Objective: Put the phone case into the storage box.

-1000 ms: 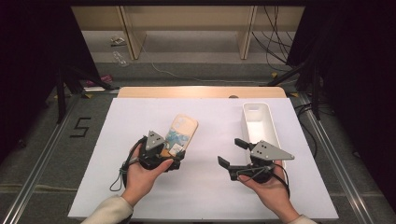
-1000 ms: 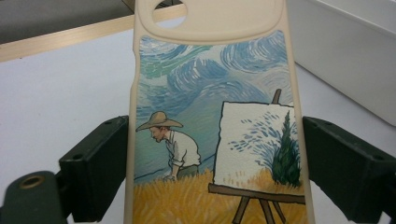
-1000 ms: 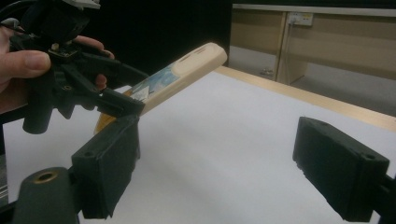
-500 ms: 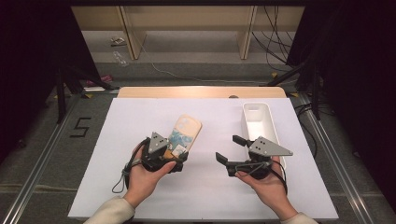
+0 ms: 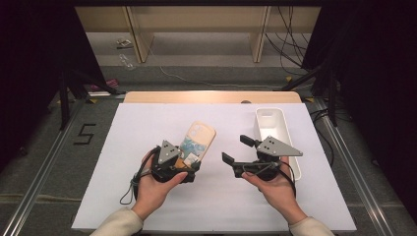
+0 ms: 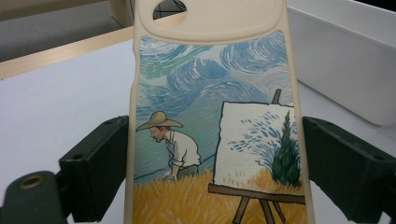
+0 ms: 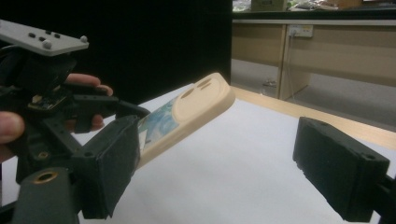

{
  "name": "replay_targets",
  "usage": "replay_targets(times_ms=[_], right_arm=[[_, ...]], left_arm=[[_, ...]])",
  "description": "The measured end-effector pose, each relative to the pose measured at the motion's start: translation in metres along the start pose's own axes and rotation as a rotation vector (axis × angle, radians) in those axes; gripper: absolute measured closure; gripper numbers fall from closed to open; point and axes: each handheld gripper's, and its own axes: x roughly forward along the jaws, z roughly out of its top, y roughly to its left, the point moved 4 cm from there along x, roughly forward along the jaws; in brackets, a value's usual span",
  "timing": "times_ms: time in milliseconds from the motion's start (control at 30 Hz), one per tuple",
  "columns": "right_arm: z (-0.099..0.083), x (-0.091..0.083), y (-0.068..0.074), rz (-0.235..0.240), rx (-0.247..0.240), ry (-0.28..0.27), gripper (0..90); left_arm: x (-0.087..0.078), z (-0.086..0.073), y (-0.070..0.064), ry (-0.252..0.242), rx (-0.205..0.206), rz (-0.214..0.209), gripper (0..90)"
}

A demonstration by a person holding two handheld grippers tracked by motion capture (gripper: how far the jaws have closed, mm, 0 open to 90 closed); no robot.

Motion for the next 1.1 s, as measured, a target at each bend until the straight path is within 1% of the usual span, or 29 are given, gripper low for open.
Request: replay_targets(times_ms=[367,733,867,1067,1100], right_arm=[[0.012,0.019,-0.007,0.002,0.052,-0.02,15.8],[0.017,0.041,-0.008,0.009,0.057,-0.015,15.8],[0.017,0.048,-0.01,0.011,0.068,-0.006,15.8],[0.013,0.06,-0.016,0.008,0.11,0.02,15.8],[0.012,0.064,-0.018,0.007,0.119,0.031,15.8]], left_arm=[[0.003,-0.001,-0.01,-0.008,0.021,-0.011,11.0],[0.008,-0.004,-0.02,0.003,0.039,-0.029,11.0],[0.009,-0.005,-0.022,0.004,0.046,-0.032,11.0],[0.01,-0.006,-0.025,0.008,0.059,-0.037,11.1],[0.01,-0.006,-0.025,0.007,0.06,-0.036,11.0]])
